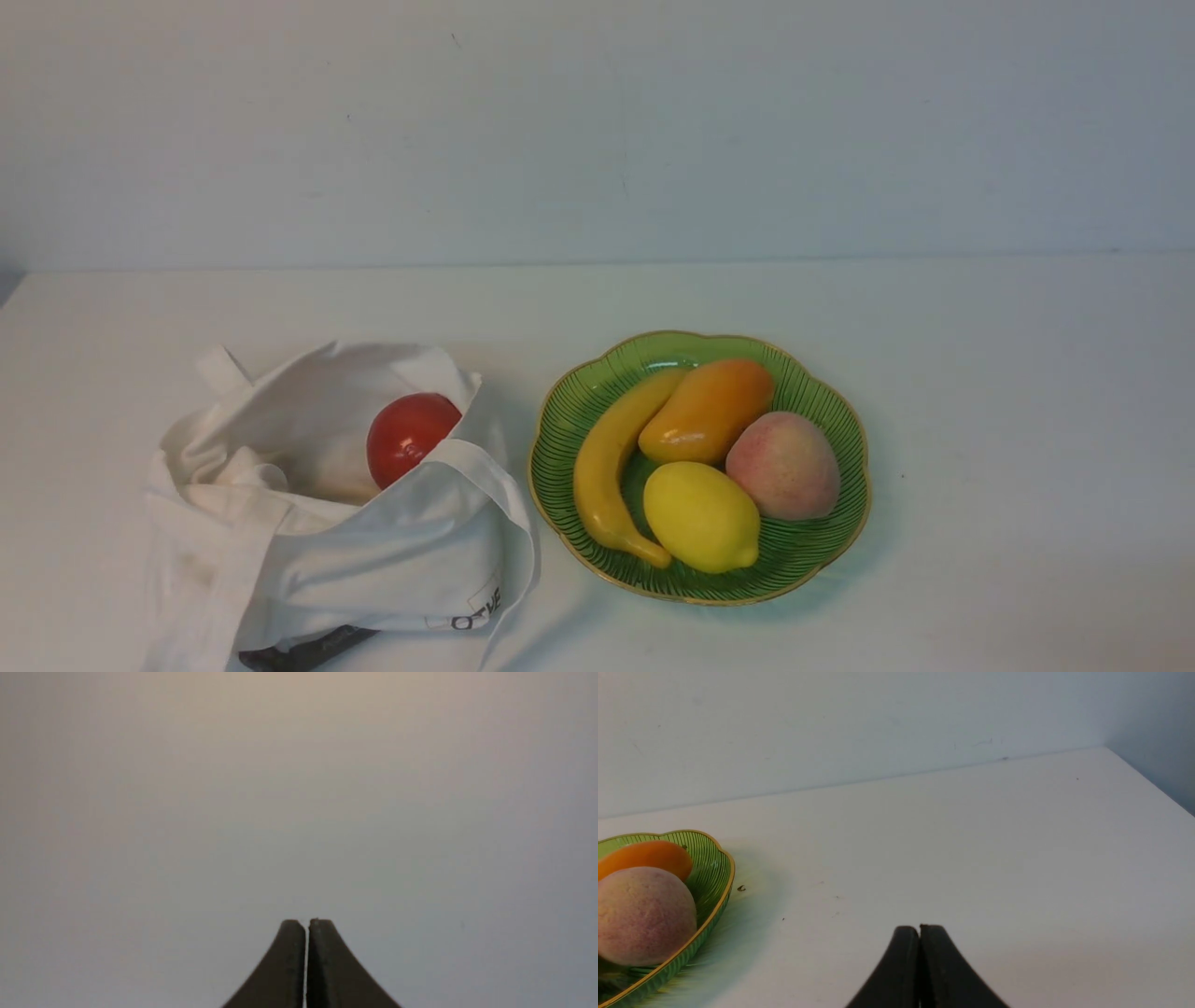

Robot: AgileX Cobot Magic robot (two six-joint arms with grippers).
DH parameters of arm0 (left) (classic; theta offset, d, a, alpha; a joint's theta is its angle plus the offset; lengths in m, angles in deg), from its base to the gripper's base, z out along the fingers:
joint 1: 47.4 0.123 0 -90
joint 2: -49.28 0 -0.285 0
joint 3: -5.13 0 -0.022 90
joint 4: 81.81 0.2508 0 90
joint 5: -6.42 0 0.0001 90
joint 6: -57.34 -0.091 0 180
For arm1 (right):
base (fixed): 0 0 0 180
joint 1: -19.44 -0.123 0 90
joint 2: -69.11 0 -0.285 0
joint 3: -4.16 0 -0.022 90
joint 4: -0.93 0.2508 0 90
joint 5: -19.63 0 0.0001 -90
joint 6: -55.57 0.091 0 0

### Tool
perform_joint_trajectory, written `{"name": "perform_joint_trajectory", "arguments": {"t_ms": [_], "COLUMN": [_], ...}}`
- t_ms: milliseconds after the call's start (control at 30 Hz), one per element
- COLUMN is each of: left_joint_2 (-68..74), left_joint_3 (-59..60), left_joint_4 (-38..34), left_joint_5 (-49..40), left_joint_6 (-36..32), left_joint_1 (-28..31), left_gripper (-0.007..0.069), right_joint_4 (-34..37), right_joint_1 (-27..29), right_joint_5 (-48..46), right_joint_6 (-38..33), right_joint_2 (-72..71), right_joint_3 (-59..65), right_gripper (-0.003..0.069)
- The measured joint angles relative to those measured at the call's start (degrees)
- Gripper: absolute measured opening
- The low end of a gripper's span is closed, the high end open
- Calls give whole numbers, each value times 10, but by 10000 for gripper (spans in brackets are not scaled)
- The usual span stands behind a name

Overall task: Take the fruit out of the cloth bag on the white table and place them on a plate.
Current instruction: 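Reach into the white bag and grasp the apple with the left gripper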

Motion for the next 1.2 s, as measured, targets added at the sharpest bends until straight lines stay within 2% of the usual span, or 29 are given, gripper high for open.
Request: {"name": "perform_joint_trajectory", "arguments": {"t_ms": [33, 67, 167, 200, 233, 300, 367, 567, 800, 1067, 1200], "left_joint_2": [39, 48, 196, 205, 289, 386, 458, 644, 749, 782, 806], "left_joint_3": [-34, -47, -132, -136, -167, -206, -231, -312, -360, -362, -365], "left_joint_4": [4, 6, 14, 14, 17, 20, 22, 25, 26, 23, 15], "left_joint_5": [-59, -72, -278, -288, -358, -420, -442, -460, -450, -362, -316], "left_joint_6": [-9, -12, -21, -22, -23, -32, -48, -114, -141, -170, -192], "left_joint_1": [0, 0, 0, 0, 0, 0, 0, 0, -8, -25, -27], "left_gripper": [-8, -8, -8, -8, -8, -8, -8, -8, -8, -6, 36], "right_joint_4": [0, 0, 0, 0, 0, 0, 0, 0, 0, 0, 0], "right_joint_1": [0, 0, 0, 0, 0, 0, 0, 0, 0, 0, 0], "right_joint_5": [0, 0, 0, 0, 0, 0, 0, 0, 0, 0, 0], "right_joint_6": [0, 0, 0, 0, 0, 0, 0, 0, 0, 0, 0], "right_joint_2": [0, 0, 0, 0, 0, 0, 0, 0, 0, 0, 0], "right_joint_3": [0, 0, 0, 0, 0, 0, 0, 0, 0, 0, 0], "right_gripper": [-15, -15, -15, -15, -15, -15, -15, -15, -15, -15, -15]}}
